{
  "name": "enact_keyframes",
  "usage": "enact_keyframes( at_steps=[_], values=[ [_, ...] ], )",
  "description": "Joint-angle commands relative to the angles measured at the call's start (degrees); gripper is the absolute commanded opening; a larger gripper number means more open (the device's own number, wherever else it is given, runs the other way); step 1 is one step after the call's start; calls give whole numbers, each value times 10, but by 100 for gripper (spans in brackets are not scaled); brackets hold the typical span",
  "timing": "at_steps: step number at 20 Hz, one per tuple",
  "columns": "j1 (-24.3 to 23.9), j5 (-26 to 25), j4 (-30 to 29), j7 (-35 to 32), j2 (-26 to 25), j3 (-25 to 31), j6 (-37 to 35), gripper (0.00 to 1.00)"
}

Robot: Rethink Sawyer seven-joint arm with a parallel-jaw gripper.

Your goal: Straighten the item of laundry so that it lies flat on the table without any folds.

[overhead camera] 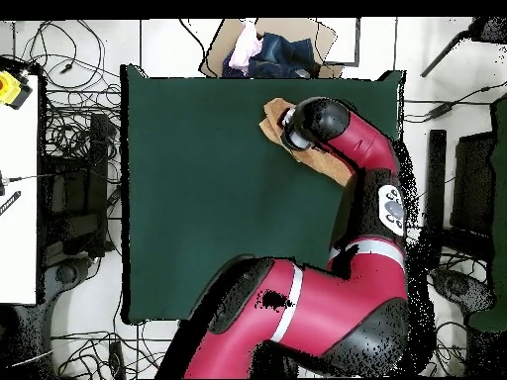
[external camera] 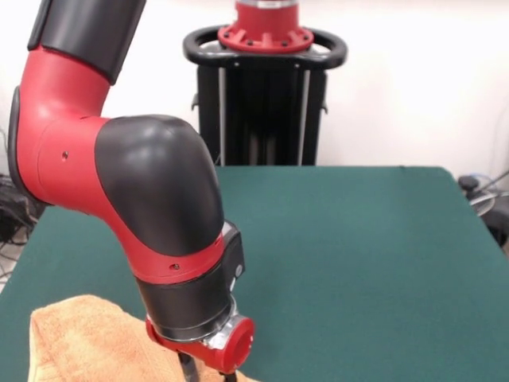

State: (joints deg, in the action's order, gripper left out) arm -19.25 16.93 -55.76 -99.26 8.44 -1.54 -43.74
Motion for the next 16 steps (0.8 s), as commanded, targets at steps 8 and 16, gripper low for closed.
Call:
enact_keyframes(
  at_steps=[8,16],
  values=[
    [-18,8,-18,-24,-81,104,-12,100],
    [-16,-4,-28,-33,-82,104,22,100]
  ],
)
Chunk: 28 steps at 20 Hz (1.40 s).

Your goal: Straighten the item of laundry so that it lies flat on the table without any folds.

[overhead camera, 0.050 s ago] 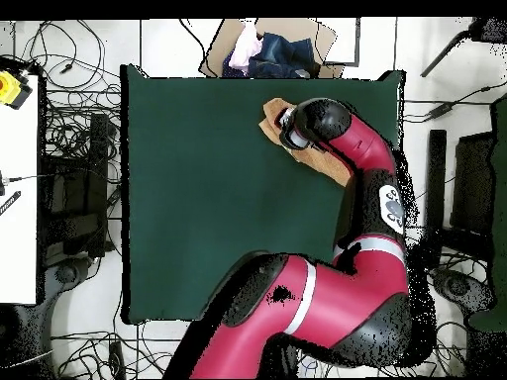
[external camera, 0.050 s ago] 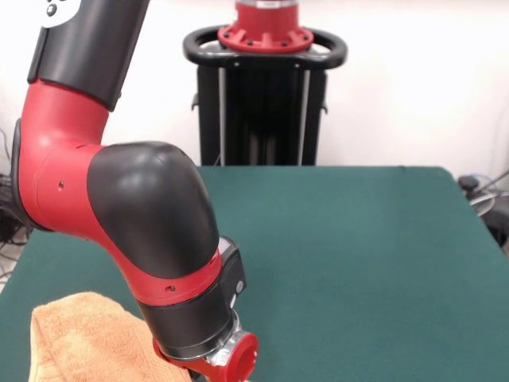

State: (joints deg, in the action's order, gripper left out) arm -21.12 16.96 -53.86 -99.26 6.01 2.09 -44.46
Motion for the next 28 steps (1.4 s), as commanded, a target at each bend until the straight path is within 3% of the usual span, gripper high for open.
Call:
enact_keyframes(
  at_steps=[1,17,18,28],
  values=[
    [3,-5,-48,-35,-57,67,31,100],
    [4,-10,-54,-35,-54,67,56,100],
    [2,-10,-58,-32,-52,71,63,0],
    [11,-8,-68,-60,-44,61,81,0]
  ],
)
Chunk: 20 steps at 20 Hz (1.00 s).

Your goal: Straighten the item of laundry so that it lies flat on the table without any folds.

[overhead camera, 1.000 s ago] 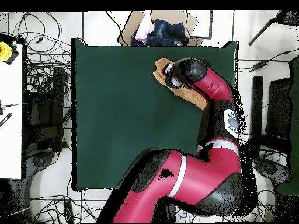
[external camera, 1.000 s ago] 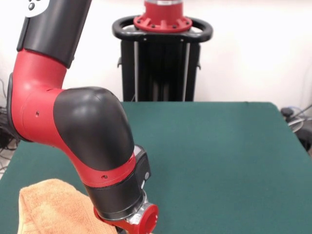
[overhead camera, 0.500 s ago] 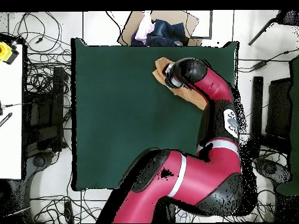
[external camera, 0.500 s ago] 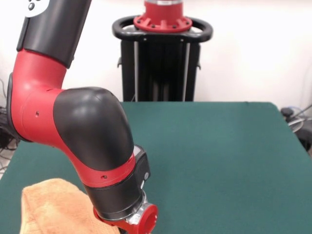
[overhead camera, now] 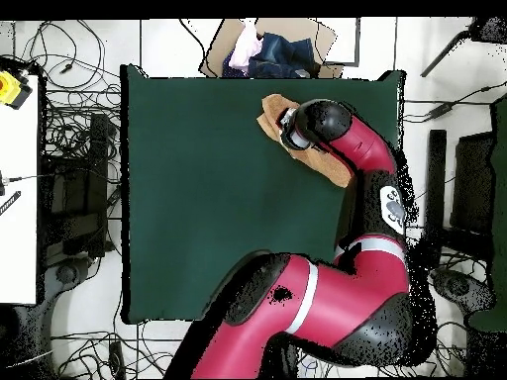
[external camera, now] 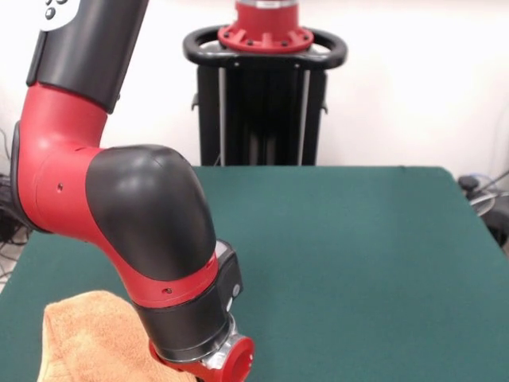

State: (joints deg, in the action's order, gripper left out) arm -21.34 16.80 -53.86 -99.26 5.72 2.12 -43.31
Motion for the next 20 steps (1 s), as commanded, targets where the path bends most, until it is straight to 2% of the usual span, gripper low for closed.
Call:
enact_keyframes(
  at_steps=[1,13,15,20],
  values=[
    [13,-7,-70,-59,-39,61,67,0],
    [18,-8,-105,-80,-13,50,76,0],
    [24,-14,-141,-96,16,38,101,0],
    [50,-11,-275,-134,143,9,120,0]
  ],
)
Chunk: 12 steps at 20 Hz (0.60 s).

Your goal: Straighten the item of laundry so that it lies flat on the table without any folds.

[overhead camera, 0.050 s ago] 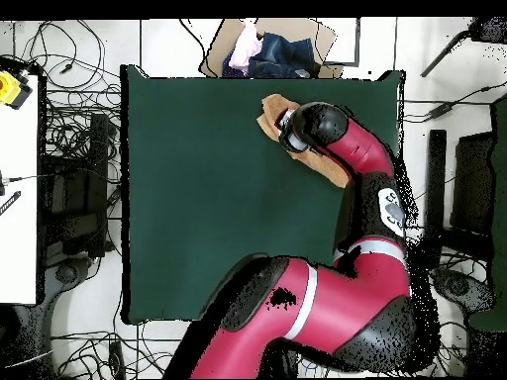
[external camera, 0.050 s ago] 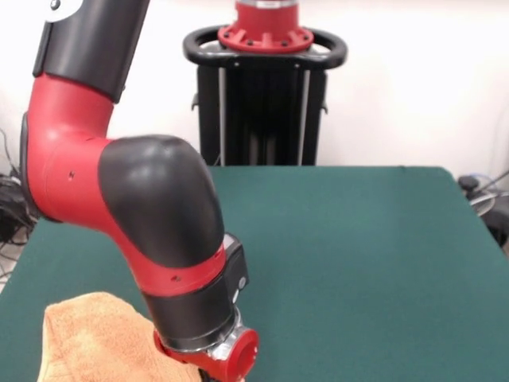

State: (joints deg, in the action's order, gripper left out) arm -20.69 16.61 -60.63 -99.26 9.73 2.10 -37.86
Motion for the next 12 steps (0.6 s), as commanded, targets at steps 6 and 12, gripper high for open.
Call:
enact_keyframes(
  at_steps=[6,12],
  values=[
    [88,8,-327,-170,239,-38,59,0],
    [120,31,-384,-185,314,-74,27,0]
  ],
)
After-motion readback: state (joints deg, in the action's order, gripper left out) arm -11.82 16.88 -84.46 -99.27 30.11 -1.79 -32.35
